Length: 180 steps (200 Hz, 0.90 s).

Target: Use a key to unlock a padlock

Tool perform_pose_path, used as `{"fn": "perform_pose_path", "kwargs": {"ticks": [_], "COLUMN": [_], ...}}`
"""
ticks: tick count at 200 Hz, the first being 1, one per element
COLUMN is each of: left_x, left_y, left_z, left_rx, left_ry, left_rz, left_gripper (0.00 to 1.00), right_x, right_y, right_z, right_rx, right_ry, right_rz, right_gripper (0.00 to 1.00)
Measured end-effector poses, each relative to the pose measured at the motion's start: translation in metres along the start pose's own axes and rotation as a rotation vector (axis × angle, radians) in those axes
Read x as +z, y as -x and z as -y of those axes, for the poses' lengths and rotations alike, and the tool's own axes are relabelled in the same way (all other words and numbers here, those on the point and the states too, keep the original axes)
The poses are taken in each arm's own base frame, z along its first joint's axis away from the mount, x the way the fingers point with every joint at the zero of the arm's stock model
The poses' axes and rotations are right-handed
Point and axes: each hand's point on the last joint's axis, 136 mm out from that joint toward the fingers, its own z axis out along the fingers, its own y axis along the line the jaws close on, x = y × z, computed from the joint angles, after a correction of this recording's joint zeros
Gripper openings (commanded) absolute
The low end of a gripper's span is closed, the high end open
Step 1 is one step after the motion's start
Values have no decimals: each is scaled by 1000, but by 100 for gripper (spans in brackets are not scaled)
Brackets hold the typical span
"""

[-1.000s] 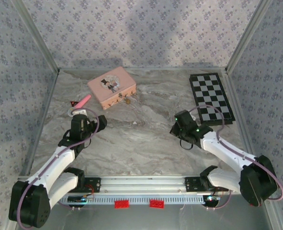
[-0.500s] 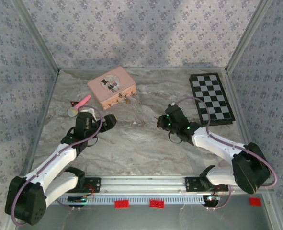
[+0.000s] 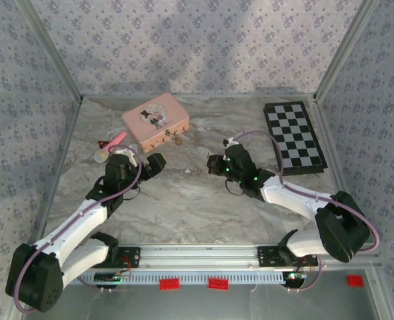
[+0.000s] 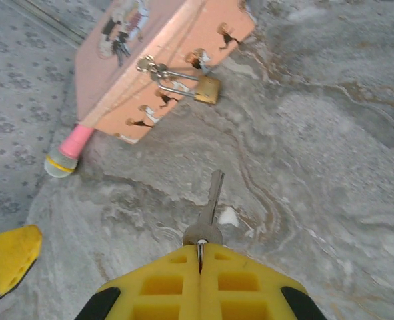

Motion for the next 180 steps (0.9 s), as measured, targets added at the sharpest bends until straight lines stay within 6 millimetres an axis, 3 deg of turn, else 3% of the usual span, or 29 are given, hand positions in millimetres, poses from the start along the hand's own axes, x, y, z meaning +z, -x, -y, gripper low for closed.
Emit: {"fn": "perform_pose_path", "kwargs": {"ticks": [95,147,180], "left_x": [2,4,6], "left_y": [-10,-22,-25], "left_z": [55,69,79], "left_rx": [43,61,75], "left_ry": [-199,-237,-265], "left_rz": [-71,-117,-131], "left_gripper": [100,96,94], "right_x": [-2,-5,-10], "right_y": [-7,-10,-17], "right_z": [-21,-26,-44], "right_rx": [-60,-96,-151], "right_ry": [133,180,273], "right_rz": [35,54,55], "right_gripper": [0,0,0]}}
